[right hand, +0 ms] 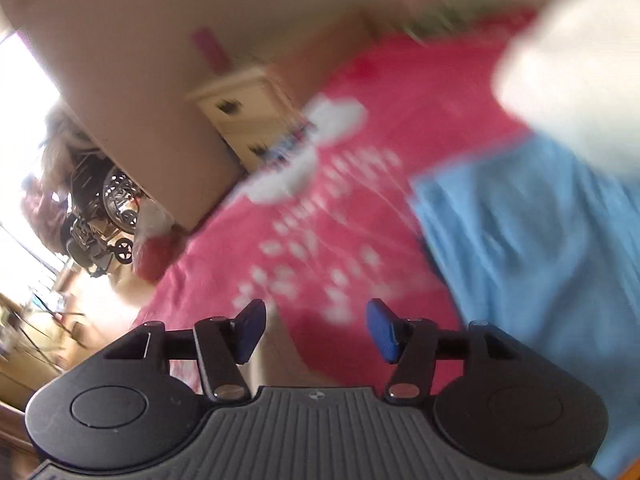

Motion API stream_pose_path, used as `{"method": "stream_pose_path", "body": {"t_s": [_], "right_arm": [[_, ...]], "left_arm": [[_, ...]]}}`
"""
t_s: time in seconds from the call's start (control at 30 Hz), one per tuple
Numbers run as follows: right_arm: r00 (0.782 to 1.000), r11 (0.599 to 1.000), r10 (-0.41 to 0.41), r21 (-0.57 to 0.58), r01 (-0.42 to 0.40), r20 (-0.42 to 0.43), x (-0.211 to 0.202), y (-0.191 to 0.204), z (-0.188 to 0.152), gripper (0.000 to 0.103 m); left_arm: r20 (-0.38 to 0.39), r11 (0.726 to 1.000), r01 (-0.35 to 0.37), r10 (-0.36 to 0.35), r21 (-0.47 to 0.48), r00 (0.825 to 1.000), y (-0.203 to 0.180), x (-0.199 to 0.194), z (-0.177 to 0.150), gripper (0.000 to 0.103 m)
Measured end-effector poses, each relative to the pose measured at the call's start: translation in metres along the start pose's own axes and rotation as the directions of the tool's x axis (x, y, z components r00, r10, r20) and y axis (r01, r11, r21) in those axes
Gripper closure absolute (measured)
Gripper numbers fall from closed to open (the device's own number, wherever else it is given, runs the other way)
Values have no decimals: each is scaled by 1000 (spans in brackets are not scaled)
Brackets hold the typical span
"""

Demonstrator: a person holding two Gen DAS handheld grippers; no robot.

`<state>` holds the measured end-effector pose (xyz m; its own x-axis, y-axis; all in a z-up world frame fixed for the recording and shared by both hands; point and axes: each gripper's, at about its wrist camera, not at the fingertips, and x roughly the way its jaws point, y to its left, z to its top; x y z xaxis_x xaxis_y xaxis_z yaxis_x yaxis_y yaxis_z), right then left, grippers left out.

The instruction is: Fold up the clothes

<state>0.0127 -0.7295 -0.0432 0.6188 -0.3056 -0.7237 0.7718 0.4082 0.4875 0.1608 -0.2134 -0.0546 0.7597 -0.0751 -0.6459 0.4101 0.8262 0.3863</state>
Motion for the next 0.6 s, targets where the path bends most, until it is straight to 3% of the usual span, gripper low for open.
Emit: {"method": "stream_pose_path", "body": {"t_s": [0.1,0.23,0.37,0.5,0.6], "right_arm": [[999,995,-1,99,5,-44,-19,-25,-17,43],[990,990,81,123,-67,-113,-51,-30,-52,43],[975,998,63,29,-58,-213,-77,-14,-84,42],[929,994,8,-96,-48,-371,-61,16,-113,32],[887,964,-42,-251,-85,-460,-44,41,-145,27]], "left_arm": [[-14,1000,16,-16,-18,1000,4,1,2,12],[-37,998,40,-42,-41,998,13,-4,7,13],[-51,998,63,-64,-16,997,24,-15,12,13],[-76,994,85,-80,65,994,36,-29,17,12],[-119,991,94,-82,97,990,46,-39,15,12]]}}
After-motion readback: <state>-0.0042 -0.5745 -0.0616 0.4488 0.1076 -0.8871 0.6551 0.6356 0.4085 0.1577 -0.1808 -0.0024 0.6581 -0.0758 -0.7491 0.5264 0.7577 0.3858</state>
